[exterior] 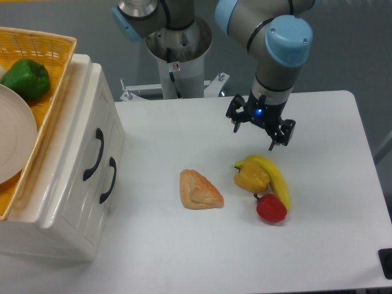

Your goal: Slide open the top white drawer

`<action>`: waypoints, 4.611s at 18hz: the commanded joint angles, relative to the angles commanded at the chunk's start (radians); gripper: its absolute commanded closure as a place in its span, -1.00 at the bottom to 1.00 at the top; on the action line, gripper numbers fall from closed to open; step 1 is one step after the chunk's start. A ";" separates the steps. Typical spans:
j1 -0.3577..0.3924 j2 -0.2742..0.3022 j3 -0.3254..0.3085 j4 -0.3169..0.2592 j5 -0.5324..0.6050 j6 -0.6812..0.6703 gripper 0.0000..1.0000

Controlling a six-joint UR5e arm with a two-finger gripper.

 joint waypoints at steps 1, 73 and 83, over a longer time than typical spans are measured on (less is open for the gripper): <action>-0.015 -0.005 0.006 0.000 0.002 -0.038 -1.00; -0.301 -0.060 0.031 -0.150 -0.344 -0.675 -1.00; -0.325 -0.061 0.031 -0.149 -0.342 -0.674 -1.00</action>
